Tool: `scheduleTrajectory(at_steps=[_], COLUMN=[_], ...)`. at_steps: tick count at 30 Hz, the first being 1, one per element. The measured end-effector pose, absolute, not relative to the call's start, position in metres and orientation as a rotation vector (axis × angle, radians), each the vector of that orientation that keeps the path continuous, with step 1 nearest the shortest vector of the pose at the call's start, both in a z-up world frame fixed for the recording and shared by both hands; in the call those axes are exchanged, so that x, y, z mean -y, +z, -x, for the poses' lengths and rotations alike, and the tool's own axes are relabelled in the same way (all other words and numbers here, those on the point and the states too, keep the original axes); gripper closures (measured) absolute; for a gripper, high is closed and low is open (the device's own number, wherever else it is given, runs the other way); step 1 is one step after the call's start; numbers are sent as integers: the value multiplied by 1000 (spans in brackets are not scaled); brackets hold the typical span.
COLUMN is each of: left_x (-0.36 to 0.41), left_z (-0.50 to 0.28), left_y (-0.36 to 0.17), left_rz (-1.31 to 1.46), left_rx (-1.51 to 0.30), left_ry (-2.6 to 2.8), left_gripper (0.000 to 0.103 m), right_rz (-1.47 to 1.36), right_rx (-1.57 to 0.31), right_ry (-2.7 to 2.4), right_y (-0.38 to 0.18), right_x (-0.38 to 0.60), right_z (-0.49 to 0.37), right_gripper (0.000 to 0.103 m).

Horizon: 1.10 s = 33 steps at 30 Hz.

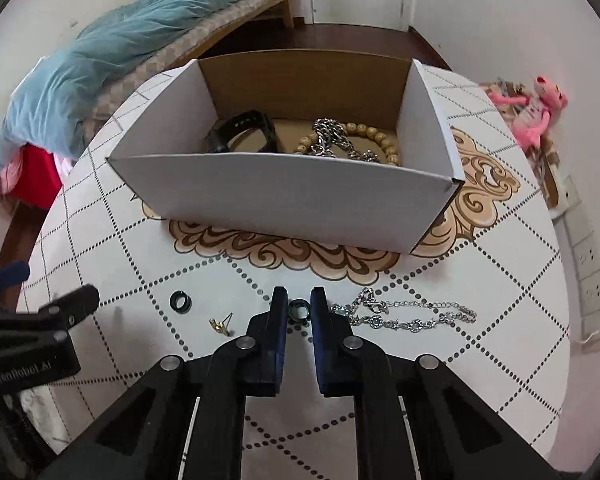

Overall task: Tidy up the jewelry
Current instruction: 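Grasp a black ring with the left tool while the right tool grasps another small ring, then carry both rings over the white box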

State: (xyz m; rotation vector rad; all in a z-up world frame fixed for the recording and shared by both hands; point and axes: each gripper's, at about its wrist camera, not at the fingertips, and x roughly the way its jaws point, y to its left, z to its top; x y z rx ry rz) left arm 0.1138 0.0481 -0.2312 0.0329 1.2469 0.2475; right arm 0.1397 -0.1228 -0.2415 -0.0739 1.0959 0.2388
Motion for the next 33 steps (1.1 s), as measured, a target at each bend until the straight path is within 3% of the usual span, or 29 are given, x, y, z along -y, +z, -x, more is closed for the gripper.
scheduleTrajectory(at_steps=[14,18,22,24,30,33], left_x=[5,23,30,33,38,42], left_z=[-123,-124,-123,-122,-124,-124], left_y=[-235,-241,-243,-242,-242,-241], left_rz=[-23,-82,-89,-88,-82,-85], left_rx=[-1191,-1186,-1175,-1165,-1158,-1153], left_ry=[11,-35,-64,-88,-113,-122], left_gripper=[5,33,47,62,84,90], right_rz=[-142,-159,-164,-164,-173,-180], right_rx=[-1069,-1075,-1072,-1069,-1064,-1063], right_ry=[179,158,148,146,139,137], right_y=[-213,-216,-217,-216,-217,-216], right_x=[174,182,184,184,186,188], right_z=[-114,-111,-110,-110,-109,-109], right_gripper=[92,92,91,91,91,91])
